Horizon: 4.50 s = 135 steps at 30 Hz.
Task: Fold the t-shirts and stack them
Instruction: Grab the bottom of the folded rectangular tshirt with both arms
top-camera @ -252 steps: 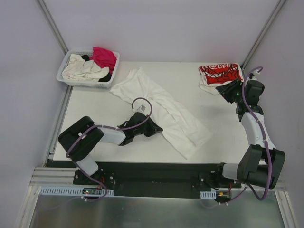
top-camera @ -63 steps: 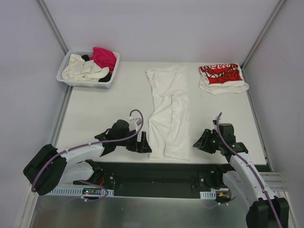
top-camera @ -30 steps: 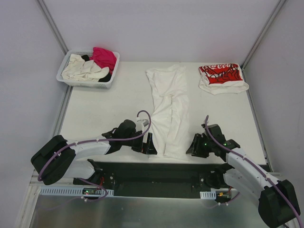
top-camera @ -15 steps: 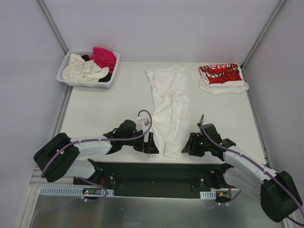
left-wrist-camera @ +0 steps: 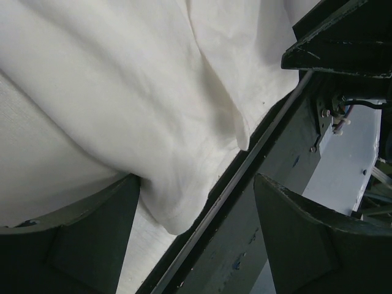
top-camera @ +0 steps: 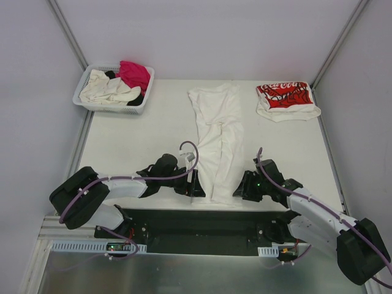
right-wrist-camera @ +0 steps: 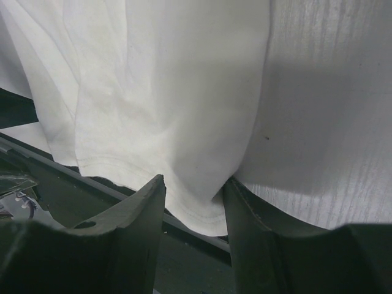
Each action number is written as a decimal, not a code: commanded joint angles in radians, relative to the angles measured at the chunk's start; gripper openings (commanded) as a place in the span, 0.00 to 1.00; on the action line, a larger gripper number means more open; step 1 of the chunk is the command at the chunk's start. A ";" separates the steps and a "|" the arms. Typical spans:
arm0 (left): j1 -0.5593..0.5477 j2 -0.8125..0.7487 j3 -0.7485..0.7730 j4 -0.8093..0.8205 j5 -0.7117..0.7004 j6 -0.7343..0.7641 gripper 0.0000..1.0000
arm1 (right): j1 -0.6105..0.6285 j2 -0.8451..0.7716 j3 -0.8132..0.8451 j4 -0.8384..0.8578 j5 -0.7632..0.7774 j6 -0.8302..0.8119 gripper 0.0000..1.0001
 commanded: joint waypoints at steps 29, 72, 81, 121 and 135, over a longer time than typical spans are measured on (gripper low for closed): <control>-0.021 -0.070 -0.114 -0.057 0.006 -0.073 0.94 | 0.007 -0.097 -0.067 -0.045 0.083 0.037 0.49; -0.021 0.149 0.015 -0.025 0.090 -0.003 0.20 | 0.015 0.047 -0.027 0.038 0.078 0.061 0.45; -0.020 0.149 0.059 -0.066 0.081 0.034 0.01 | 0.015 0.039 -0.041 0.058 0.080 0.067 0.32; -0.011 -0.246 0.036 -0.322 -0.057 -0.009 0.00 | 0.021 -0.174 -0.024 -0.170 0.058 0.110 0.01; -0.012 -0.285 0.036 -0.296 -0.054 -0.023 0.00 | 0.030 -0.352 0.040 -0.281 0.150 0.067 0.01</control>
